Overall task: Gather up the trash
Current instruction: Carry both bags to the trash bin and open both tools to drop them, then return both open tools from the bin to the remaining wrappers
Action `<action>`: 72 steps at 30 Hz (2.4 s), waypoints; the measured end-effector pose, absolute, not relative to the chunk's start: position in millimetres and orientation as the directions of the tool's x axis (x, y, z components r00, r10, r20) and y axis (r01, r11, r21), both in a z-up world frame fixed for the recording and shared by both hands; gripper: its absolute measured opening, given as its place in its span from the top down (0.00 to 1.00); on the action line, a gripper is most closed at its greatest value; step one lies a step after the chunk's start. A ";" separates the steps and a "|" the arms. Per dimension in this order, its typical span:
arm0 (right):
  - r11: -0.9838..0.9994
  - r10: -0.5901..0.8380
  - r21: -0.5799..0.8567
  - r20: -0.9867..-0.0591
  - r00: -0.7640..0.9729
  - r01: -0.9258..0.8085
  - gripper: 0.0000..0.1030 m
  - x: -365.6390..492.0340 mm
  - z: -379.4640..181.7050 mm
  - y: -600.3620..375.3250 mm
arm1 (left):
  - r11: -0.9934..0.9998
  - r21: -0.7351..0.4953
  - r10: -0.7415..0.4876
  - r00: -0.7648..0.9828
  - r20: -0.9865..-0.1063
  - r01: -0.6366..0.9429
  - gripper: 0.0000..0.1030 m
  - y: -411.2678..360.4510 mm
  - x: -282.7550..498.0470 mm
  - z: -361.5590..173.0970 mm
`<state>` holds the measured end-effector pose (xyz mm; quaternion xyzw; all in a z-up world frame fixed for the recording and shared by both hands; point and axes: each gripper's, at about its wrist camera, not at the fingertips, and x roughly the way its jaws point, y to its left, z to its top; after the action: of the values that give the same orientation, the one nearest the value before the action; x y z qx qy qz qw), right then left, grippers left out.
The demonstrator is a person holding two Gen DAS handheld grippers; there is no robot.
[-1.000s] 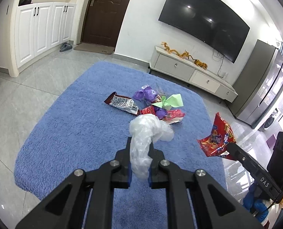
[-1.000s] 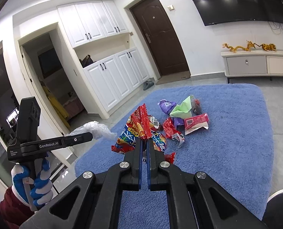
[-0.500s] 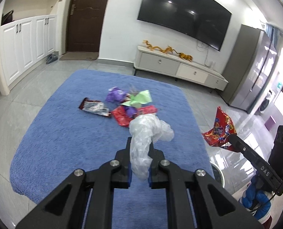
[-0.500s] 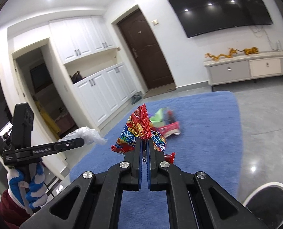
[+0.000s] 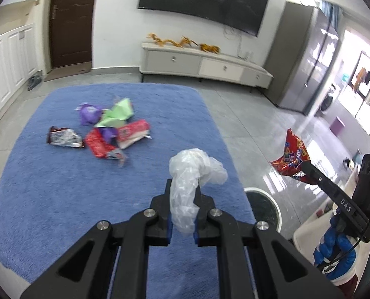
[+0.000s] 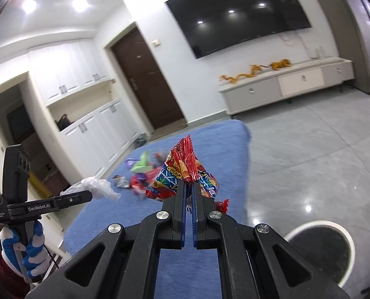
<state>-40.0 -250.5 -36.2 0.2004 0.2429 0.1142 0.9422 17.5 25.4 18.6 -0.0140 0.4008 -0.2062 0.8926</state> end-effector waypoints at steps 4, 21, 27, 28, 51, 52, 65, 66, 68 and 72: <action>0.899 0.251 0.436 -0.436 0.864 -0.041 0.96 -52.7 -47.3 -277.7 | 0.881 -0.183 -0.421 0.547 -0.723 0.437 0.89 -16.7 25.2 11.2; 0.813 0.026 0.440 -0.683 0.730 0.382 0.94 -78.9 -157.8 -387.6 | 0.697 -0.222 -0.493 0.232 -0.839 0.682 0.88 -200.2 45.9 -72.3; 0.769 0.022 0.445 -0.736 0.677 0.459 0.80 -72.8 -192.0 -406.7 | 0.652 -0.306 -0.501 0.091 -0.860 0.694 0.74 -247.4 58.8 -103.3; 0.762 0.019 0.445 -0.742 0.670 0.471 0.74 -71.9 -195.6 -410.9 | 0.647 -0.322 -0.505 0.072 -0.860 0.691 0.58 -253.8 60.9 -107.5; 0.653 -0.080 0.310 -0.879 0.470 0.691 0.64 -4.9 -263.3 -400.9 | 0.947 -0.070 -0.260 0.618 -0.742 0.314 0.47 -17.4 118.9 -52.3; 0.651 -0.091 0.301 -0.880 0.465 0.697 0.62 -1.9 -263.5 -399.4 | 0.954 -0.054 -0.239 0.637 -0.733 0.296 0.47 -9.5 121.0 -53.1; 0.568 -0.147 0.224 -0.919 0.365 0.792 0.58 9.5 -285.2 -393.0 | 0.977 -0.024 -0.171 0.706 -0.687 0.213 0.47 25.6 136.4 -79.2; 0.571 -0.153 0.218 -0.919 0.364 0.791 0.57 11.1 -283.8 -392.6 | 0.976 -0.029 -0.176 0.707 -0.685 0.215 0.47 25.7 136.8 -79.7; 0.577 -0.161 0.211 -0.917 0.364 0.789 0.57 15.0 -281.4 -391.3 | 0.975 -0.037 -0.186 0.705 -0.684 0.221 0.47 28.6 134.3 -81.8; 0.587 -0.165 0.205 -0.917 0.364 0.783 0.56 19.2 -279.2 -391.4 | 0.971 -0.038 -0.196 0.698 -0.688 0.235 0.47 28.7 134.8 -85.3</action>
<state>19.2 -391.4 -279.2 0.3293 0.4690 -0.3131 0.7573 134.8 28.7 -85.3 0.0266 0.3703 -0.1170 0.9211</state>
